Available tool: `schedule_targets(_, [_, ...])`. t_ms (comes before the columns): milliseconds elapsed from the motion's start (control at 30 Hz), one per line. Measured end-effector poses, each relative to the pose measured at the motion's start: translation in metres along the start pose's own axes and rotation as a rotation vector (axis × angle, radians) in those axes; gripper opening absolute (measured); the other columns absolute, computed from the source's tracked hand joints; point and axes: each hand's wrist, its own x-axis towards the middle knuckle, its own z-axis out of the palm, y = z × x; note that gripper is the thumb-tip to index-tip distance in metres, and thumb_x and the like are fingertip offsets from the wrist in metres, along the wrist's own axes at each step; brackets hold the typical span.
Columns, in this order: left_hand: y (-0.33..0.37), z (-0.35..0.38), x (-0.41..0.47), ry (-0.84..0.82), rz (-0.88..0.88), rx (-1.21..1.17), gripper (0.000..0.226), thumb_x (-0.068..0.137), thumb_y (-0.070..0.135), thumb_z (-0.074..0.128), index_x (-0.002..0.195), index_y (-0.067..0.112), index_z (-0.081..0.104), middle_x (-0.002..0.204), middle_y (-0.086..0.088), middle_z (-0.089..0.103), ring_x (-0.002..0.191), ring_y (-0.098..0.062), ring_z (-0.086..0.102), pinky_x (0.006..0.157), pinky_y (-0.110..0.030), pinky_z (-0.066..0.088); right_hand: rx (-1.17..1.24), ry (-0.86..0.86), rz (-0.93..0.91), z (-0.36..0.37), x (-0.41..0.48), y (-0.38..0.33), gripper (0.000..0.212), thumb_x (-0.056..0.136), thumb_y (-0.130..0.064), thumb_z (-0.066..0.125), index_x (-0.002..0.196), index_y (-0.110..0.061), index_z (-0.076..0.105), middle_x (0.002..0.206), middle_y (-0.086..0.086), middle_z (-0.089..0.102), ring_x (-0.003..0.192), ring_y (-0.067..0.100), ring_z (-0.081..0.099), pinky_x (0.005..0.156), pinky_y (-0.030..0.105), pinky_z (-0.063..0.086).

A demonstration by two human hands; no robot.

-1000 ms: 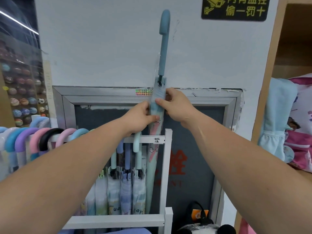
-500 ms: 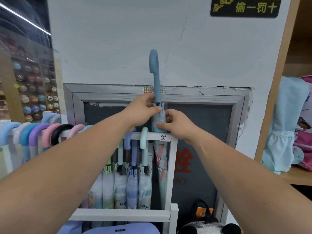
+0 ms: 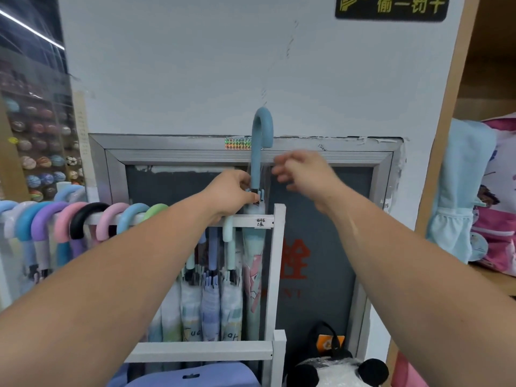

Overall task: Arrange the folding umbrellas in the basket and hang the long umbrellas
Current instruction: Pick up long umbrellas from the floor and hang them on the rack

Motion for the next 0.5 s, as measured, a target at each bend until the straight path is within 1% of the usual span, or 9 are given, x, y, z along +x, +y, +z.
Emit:
schedule_targets(33, [0.000, -0.001, 0.000, -0.017, -0.003, 0.001, 0.017, 0.086, 0.013, 0.077, 0.100, 0.019, 0.069, 0.096, -0.003, 0.072, 0.083, -0.017, 0.064, 0.079, -0.028, 0.051, 0.136, 0.026, 0.002, -0.005, 0.002, -0.008, 0.022, 0.097, -0.020, 0.051, 0.111, -0.017, 0.068, 0.107, 0.004, 0.075, 0.092, 0.015, 0.068, 0.082, 0.033, 0.053])
schedule_targets(67, [0.000, -0.001, 0.000, -0.032, -0.005, 0.001, 0.016, 0.086, 0.012, 0.077, 0.100, 0.017, 0.070, 0.095, -0.004, 0.072, 0.082, -0.016, 0.064, 0.077, -0.027, 0.051, 0.231, 0.012, -0.005, -0.010, 0.006, -0.015, 0.024, 0.097, -0.030, 0.055, 0.115, -0.019, 0.067, 0.112, 0.001, 0.074, 0.098, 0.014, 0.070, 0.087, 0.034, 0.054])
schedule_targets(133, [-0.001, -0.001, 0.000, -0.053, -0.012, -0.002, 0.015, 0.086, 0.011, 0.077, 0.099, 0.015, 0.072, 0.092, -0.003, 0.074, 0.081, -0.016, 0.066, 0.076, -0.026, 0.052, 0.276, -0.089, -0.042, -0.015, 0.010, -0.024, 0.042, 0.091, -0.048, 0.062, 0.124, -0.022, 0.063, 0.121, -0.002, 0.070, 0.110, 0.014, 0.068, 0.095, 0.038, 0.054])
schedule_targets(167, [-0.002, -0.001, 0.001, -0.064, -0.014, -0.002, 0.014, 0.086, 0.011, 0.077, 0.099, 0.015, 0.072, 0.092, -0.003, 0.074, 0.082, -0.017, 0.067, 0.076, -0.027, 0.053, 0.263, -0.139, -0.065, -0.015, 0.011, -0.027, 0.048, 0.088, -0.050, 0.066, 0.127, -0.022, 0.062, 0.123, -0.003, 0.070, 0.113, 0.015, 0.067, 0.098, 0.040, 0.053])
schedule_targets(233, [-0.002, 0.000, 0.002, -0.088, -0.015, 0.019, 0.013, 0.086, 0.011, 0.078, 0.098, 0.014, 0.073, 0.092, -0.003, 0.075, 0.084, -0.019, 0.069, 0.079, -0.030, 0.055, 0.222, -0.220, -0.096, -0.013, 0.014, -0.030, 0.045, 0.089, -0.039, 0.070, 0.129, -0.020, 0.062, 0.121, 0.000, 0.071, 0.113, 0.017, 0.068, 0.101, 0.043, 0.053])
schedule_targets(267, [-0.002, 0.000, 0.001, -0.100, -0.010, 0.036, 0.012, 0.086, 0.011, 0.077, 0.097, 0.014, 0.074, 0.090, -0.002, 0.075, 0.083, -0.018, 0.069, 0.077, -0.028, 0.054, 0.209, -0.254, -0.102, -0.013, 0.015, -0.030, 0.043, 0.089, -0.035, 0.072, 0.129, -0.021, 0.062, 0.121, 0.002, 0.071, 0.112, 0.018, 0.068, 0.103, 0.044, 0.052])
schedule_targets(367, [-0.001, 0.001, 0.000, -0.111, -0.001, 0.061, 0.012, 0.086, 0.009, 0.077, 0.095, 0.015, 0.075, 0.082, 0.004, 0.072, 0.074, -0.011, 0.065, 0.070, -0.022, 0.048, 0.158, -0.327, -0.103, -0.014, 0.017, -0.031, 0.050, 0.083, -0.035, 0.076, 0.129, -0.027, 0.060, 0.120, 0.001, 0.070, 0.110, 0.017, 0.069, 0.103, 0.045, 0.051])
schedule_targets(433, [0.000, 0.000, -0.001, -0.116, -0.005, 0.072, 0.012, 0.084, 0.010, 0.078, 0.092, 0.018, 0.074, 0.080, 0.006, 0.072, 0.074, -0.010, 0.066, 0.071, -0.021, 0.048, 0.145, -0.324, -0.122, -0.013, 0.018, -0.030, 0.045, 0.086, -0.030, 0.077, 0.128, -0.025, 0.060, 0.115, 0.002, 0.072, 0.105, 0.016, 0.071, 0.100, 0.043, 0.053])
schedule_targets(500, [0.002, -0.004, -0.001, -0.118, -0.025, 0.064, 0.015, 0.083, 0.011, 0.079, 0.096, 0.019, 0.074, 0.087, 0.005, 0.075, 0.083, -0.011, 0.070, 0.079, -0.024, 0.052, 0.144, -0.304, -0.140, -0.010, 0.018, -0.027, 0.046, 0.085, -0.028, 0.078, 0.126, -0.021, 0.060, 0.110, 0.003, 0.075, 0.103, 0.015, 0.072, 0.097, 0.040, 0.054])
